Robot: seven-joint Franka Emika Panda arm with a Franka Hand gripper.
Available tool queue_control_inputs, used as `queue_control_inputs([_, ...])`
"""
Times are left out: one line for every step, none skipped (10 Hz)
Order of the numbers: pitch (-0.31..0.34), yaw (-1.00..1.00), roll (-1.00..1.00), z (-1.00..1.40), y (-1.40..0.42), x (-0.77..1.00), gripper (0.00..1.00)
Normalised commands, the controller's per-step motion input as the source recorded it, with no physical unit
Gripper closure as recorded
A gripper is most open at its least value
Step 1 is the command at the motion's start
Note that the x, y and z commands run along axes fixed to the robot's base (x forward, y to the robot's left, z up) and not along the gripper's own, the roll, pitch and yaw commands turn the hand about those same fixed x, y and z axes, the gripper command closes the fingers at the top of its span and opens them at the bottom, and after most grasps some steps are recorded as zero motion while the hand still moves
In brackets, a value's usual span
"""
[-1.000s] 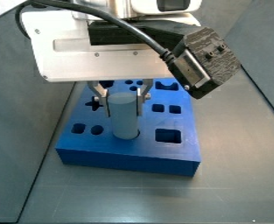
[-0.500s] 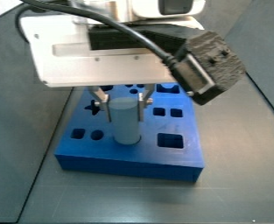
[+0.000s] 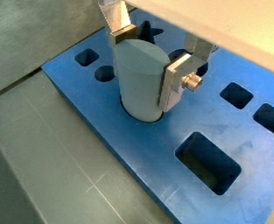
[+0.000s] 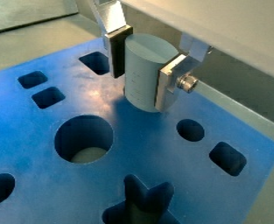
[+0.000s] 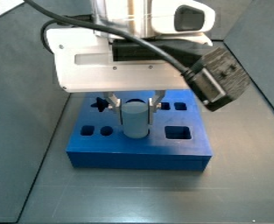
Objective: Pick up the oval object. Move up. Move to above the board. Insert the oval object.
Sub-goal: Insert the oval object.
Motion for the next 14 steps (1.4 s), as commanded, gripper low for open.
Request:
queue_control_inputs([-0.23,0.0,0.16,-0.73,-0.06,-0.07,1.0])
queue_control_inputs([-0.24,0.0,0.15,-0.73,-0.08,-0.04,1.0])
queue_control_inputs([-0.243,0.0,0.14,-0.73,-0.09,-0.03,1.0])
queue_control_inputs([-0.233,0.0,0.14,-0.75,-0.12,0.0,1.0])
queue_control_inputs([-0.233,0.0,0.14,-0.75,-0.11,0.0,1.0])
queue_control_inputs([-0.25,0.05,0.13,-0.68,-0.14,0.0,1.0])
queue_control_inputs([0.0,0.0,0.01,0.0,0.0,0.0,1.0])
queue_control_inputs([0.0,0.0,0.0,-0.07,0.0,0.0,1.0])
queue_control_inputs([-0.246,0.07,0.12,-0.76,0.02,-0.25,1.0])
queue_control_inputs([-0.18,0.07,0.15,-0.84,0.0,-0.17,1.0])
queue_control_inputs([-0.146,0.06,0.09,-0.97,0.0,-0.08,1.0])
queue_control_inputs([-0.106,0.0,-0.05,-0.43,0.01,0.0,1.0])
queue_control_inputs([0.0,0.01,0.0,0.0,0.0,0.0,1.0])
queue_control_inputs([0.0,0.0,0.0,0.0,0.0,0.0,1.0])
